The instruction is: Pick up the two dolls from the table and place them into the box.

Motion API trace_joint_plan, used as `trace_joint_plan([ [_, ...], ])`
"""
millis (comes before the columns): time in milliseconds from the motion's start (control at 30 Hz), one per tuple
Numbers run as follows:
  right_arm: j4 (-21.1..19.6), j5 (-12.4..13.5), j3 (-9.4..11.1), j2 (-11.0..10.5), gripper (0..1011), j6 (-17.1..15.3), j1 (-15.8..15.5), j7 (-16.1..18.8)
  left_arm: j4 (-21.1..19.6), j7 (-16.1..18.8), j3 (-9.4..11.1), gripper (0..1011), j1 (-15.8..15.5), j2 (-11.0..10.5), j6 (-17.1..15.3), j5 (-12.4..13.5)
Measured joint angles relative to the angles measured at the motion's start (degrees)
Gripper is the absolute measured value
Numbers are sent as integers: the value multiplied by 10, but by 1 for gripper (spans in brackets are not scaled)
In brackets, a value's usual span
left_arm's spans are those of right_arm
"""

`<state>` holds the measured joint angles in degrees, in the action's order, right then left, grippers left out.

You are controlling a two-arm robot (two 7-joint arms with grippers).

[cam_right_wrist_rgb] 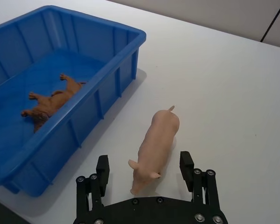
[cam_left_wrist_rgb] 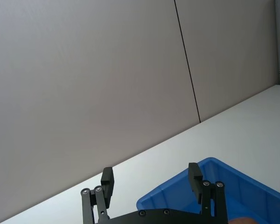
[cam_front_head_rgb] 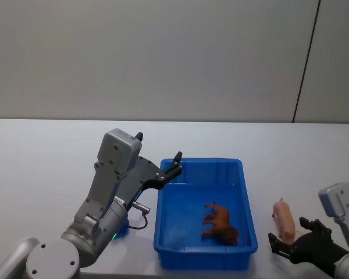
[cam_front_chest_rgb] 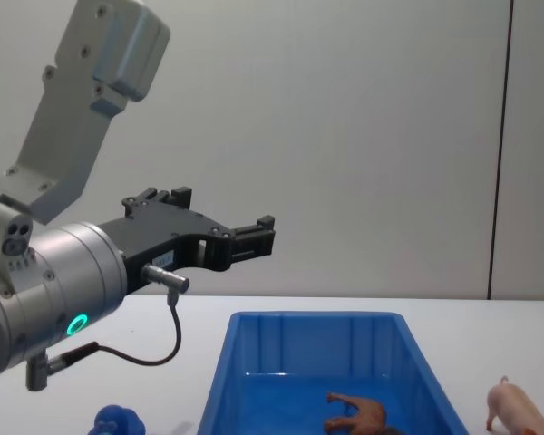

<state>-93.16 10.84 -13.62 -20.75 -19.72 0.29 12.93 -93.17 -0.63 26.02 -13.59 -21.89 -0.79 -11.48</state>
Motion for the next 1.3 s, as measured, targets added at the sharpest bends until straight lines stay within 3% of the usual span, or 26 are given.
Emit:
trace_joint_plan([
  [400, 27, 0, -5, 22, 645, -6, 18, -29, 0, 0, 0, 1001, 0, 0, 0, 0],
  [633, 32, 6, -4, 30, 386, -1, 25, -49, 0, 0, 0, 1001, 0, 0, 0, 0],
  [1000, -3, 31, 6, 31, 361, 28, 25, -67, 0, 0, 0, 1001, 0, 0, 0, 0],
  [1300, -51, 51, 10, 29, 362, 35, 22, -54, 0, 0, 0, 1001, 0, 0, 0, 0],
])
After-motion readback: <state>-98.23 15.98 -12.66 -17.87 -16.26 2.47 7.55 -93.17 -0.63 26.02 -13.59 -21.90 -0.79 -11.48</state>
